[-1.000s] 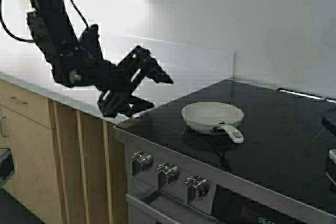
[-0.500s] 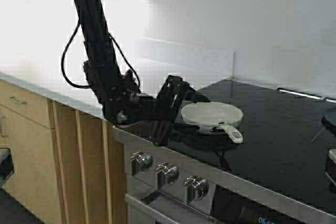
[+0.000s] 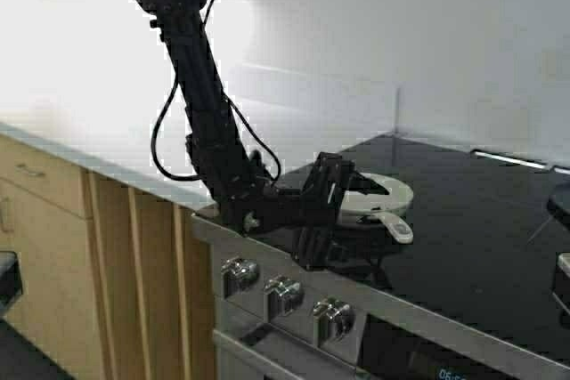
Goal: Wash the pan
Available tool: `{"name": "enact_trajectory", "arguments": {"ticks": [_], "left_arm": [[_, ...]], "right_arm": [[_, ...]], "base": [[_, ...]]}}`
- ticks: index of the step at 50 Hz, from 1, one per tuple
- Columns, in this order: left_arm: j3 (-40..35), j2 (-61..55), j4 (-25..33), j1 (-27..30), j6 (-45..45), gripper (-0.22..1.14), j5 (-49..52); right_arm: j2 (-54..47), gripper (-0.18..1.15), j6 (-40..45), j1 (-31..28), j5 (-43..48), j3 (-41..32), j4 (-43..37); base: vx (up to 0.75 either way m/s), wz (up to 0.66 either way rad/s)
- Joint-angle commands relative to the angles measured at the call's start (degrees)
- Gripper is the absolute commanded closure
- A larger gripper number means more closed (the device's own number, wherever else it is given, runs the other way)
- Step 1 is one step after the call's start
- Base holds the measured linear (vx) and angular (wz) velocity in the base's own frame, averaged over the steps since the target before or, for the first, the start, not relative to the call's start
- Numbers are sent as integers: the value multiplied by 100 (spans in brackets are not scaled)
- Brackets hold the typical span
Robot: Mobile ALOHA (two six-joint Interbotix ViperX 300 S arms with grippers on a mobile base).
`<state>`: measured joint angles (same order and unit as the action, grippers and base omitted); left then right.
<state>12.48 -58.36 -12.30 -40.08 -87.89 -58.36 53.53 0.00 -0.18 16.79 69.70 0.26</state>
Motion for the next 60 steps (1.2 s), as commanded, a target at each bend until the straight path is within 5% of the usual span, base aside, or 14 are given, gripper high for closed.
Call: {"name": "enact_trajectory", "arguments": {"ticks": [1,41,47,55,57,60], "left_arm": [[-404,9,26,-114,-105,-9,88],[-1564,-510,325,-396,-422,-4,264],[-1538,-545,448,-404,-606,22,211],[-1477,-606,527,-413,-914,102,-79],[-1459,-606,545,-413,-905,107,-176],[-1415,-598,562,-413,-914,98,-264]], "right_arm": [[-44,91,0,-9,18,-79,0],[-44,91,9,-9,18,-88,0],[-44,91,9,-9,18,-88,0],[-44,91,0,-9,18,-79,0],[-35,91,0,-9,18,-79,0],[-44,91,0,-9,18,-79,0]], "base": [[0,0],[0,0],[0,0],[0,0],[0,0],[0,0]]}}
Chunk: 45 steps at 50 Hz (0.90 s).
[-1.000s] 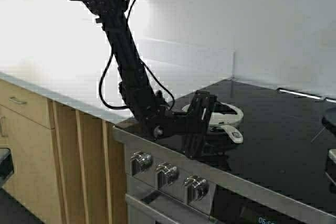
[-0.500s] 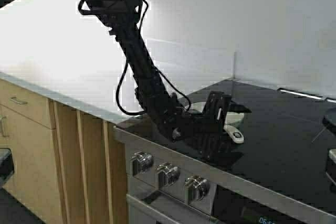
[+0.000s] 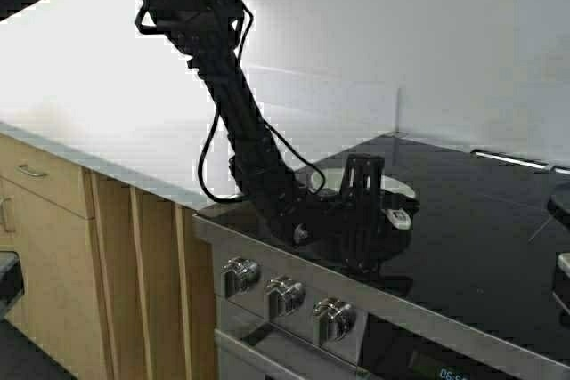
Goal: Wash the pan
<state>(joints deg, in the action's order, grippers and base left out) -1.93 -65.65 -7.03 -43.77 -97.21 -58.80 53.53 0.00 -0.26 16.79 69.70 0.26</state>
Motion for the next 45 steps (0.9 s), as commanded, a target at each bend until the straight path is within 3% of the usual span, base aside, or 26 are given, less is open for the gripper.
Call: {"name": "enact_trajectory", "arguments": {"ticks": [1,5,12,45], "left_arm": [[44,141,53,-53,18,93,-237],[105,158,79,-44,18,82,-299],[185,193,79,-53,26,91,-422],[1582,1397,79,-44,413,89,-1143]], "right_arm": [[-35,91,0,0,18,-88,0],[-44,91,0,0,18,-88,9],[-35,91,0,0,18,-79,0],[-88,91,18,0,18,-53,0]], "base": [[0,0],[0,0],[0,0],[-2,13]]}}
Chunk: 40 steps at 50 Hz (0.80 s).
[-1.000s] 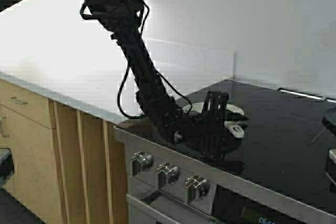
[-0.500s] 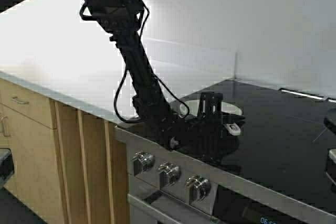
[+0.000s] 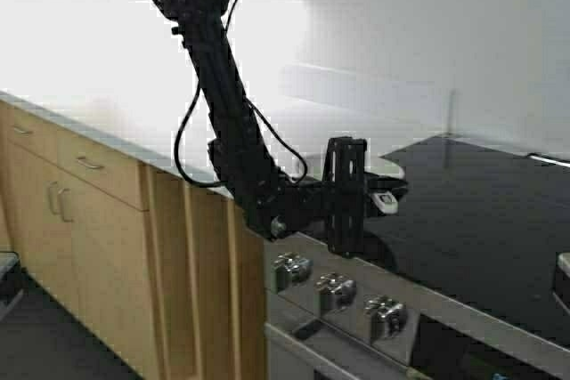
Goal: Wash the pan
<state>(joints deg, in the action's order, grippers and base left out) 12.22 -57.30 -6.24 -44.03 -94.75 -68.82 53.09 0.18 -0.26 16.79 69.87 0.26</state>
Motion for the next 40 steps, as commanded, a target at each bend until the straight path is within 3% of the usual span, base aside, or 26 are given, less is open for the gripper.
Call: {"name": "enact_trajectory", "arguments": {"ticks": [1,40], "left_arm": [[229,598,-9,-18,176,89,-141],[2092,1213,-79,-9,694,89,-1090]], "right_arm": [[-44,91,0,0,18,-79,0],[-149,91,-9,0,18,-79,0]], "base": [[-2,31],[4,42]]}}
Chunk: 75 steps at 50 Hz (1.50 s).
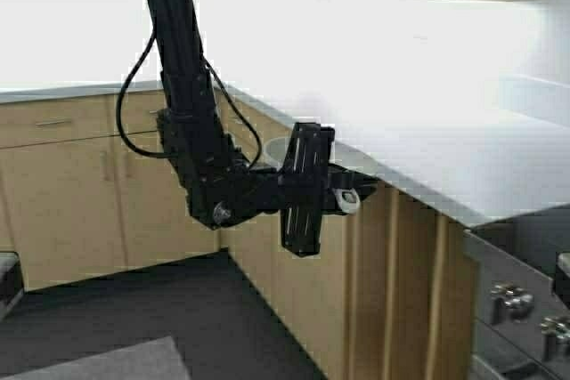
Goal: Wash the pan
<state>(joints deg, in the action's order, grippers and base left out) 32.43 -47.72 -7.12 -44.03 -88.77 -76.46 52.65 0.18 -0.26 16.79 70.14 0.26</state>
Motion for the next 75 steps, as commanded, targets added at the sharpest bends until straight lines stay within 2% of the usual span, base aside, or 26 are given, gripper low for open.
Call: {"name": "enact_trajectory", "arguments": {"ticks": [1,17,75], "left_arm": [[88,255,9,-9,97,89,-343],[422,255,-264,237,70,89,-721],[773,668,-264,264,26,89,-1055]], "right_arm": [[-123,91,-9,0,18,-105,0],[-220,91,-18,0,18,-105,0],[-334,91,114,0,18,-88,0]], "base": [[8,44],[9,53],[11,65]]}}
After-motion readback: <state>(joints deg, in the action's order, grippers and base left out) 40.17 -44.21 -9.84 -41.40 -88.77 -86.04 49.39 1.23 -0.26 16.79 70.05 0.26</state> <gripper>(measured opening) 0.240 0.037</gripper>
